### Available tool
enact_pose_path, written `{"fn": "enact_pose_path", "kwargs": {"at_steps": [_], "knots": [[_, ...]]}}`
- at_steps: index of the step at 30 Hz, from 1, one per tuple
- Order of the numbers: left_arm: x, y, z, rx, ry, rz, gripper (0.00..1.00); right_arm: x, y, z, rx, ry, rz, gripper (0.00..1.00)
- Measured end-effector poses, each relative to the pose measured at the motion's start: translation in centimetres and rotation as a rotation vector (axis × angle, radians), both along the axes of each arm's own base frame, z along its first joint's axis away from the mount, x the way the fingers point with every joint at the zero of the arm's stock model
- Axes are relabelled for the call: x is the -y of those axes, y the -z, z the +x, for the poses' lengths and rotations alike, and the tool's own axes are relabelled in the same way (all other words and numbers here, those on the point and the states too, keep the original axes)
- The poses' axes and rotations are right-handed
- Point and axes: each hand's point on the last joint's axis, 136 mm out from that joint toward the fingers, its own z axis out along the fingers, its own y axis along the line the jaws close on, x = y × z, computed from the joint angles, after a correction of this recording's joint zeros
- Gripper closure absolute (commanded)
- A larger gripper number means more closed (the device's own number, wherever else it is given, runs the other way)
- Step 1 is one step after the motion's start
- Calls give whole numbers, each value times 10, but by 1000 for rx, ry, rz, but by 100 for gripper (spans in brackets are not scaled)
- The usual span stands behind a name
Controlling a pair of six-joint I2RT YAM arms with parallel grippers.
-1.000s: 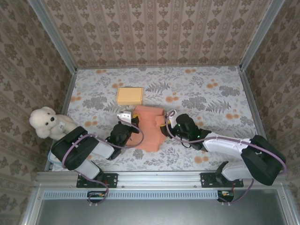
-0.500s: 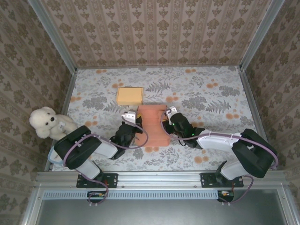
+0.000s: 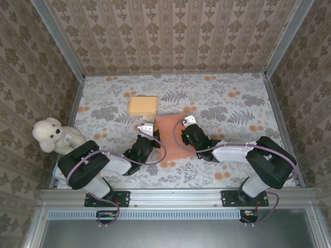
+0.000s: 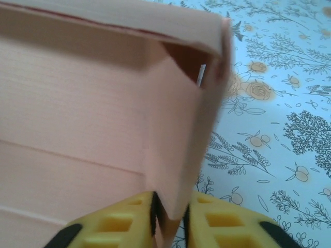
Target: Fold the paper box
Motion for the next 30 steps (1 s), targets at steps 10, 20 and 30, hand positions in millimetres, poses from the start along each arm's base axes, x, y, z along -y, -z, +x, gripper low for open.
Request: {"fn": "enact_pose_path", "kwargs": {"at_steps": [10,20,30], "knots": [[-3,-11,1,-78,-153,-12,100,6,-20,9,67,194,-58,97],[0,-17,-10,-112,-228,-34,100,14,-32,4,98,330,-90,94],[-5,-15,-12,-116,-263,-15,100,4,-14,12,7,281,-5,76]]}}
